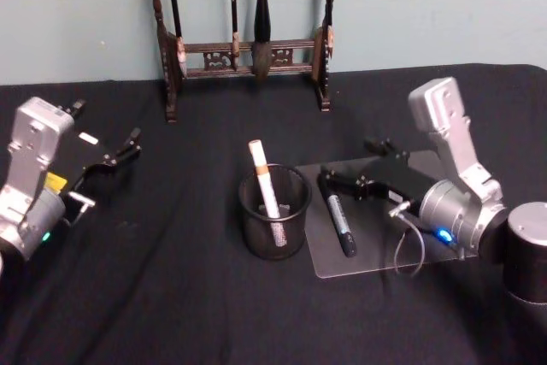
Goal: Pick up the water-based marker from the table and place it into the pen holder.
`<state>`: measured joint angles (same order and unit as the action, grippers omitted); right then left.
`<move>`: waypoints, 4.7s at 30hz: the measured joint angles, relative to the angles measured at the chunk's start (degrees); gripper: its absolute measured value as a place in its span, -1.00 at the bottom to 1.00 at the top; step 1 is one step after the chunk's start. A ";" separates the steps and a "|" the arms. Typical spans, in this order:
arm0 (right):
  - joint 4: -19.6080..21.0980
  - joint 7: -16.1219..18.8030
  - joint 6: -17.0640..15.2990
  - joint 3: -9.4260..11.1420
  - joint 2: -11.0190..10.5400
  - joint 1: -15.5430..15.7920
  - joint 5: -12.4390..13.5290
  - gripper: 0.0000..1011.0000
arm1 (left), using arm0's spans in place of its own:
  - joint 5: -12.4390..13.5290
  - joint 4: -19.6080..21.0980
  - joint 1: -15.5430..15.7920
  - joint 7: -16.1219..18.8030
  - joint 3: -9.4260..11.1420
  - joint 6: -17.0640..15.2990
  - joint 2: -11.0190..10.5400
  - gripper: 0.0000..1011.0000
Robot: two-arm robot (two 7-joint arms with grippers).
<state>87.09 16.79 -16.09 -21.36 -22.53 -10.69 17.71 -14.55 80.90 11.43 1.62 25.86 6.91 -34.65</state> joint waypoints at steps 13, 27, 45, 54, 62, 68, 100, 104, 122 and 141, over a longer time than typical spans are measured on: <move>-0.21 -1.10 -7.08 -1.36 1.32 -0.30 -3.34 0.98 | 0.00 0.00 0.00 0.00 0.00 0.00 0.00 0.98; -3.31 -0.69 -10.16 -1.70 3.74 -2.13 -5.82 0.98 | 0.00 0.00 0.00 0.00 0.00 0.00 0.00 0.98; -5.26 1.07 -10.25 -0.79 5.33 -2.60 -7.42 0.98 | 0.00 0.00 0.00 0.00 0.00 0.00 0.00 0.98; -5.56 1.57 -10.06 -0.48 5.60 -2.40 -7.92 0.98 | 0.00 0.00 0.00 0.00 0.00 0.00 0.00 0.98; -5.56 1.64 -9.82 -0.53 5.58 -2.35 -8.28 0.98 | 0.00 0.00 0.00 0.00 0.00 0.00 0.00 0.98; -5.56 1.64 -9.82 -0.51 5.57 -2.35 -8.26 0.98 | 0.00 0.00 0.00 0.00 0.00 0.00 0.00 0.98; -5.53 1.63 -9.86 -0.48 5.57 -2.35 -8.01 -0.53 | 0.00 0.00 0.00 0.00 0.00 0.00 0.00 0.98; -5.53 1.63 -9.86 -0.48 5.57 -2.35 -8.01 -0.53 | 0.00 0.00 0.00 0.00 0.00 0.00 0.00 0.98; -4.68 4.64 10.19 4.20 5.24 -0.54 -2.07 -0.53 | 0.00 0.00 0.00 0.00 0.00 0.00 0.00 0.98; -8.78 12.14 29.90 0.70 9.48 -1.84 4.00 -0.53 | 0.00 0.00 0.00 0.00 0.00 0.00 0.00 0.98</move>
<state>78.31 28.93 13.82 -20.66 -13.04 -12.53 21.71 -14.55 80.90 11.43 1.62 25.86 6.91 -34.65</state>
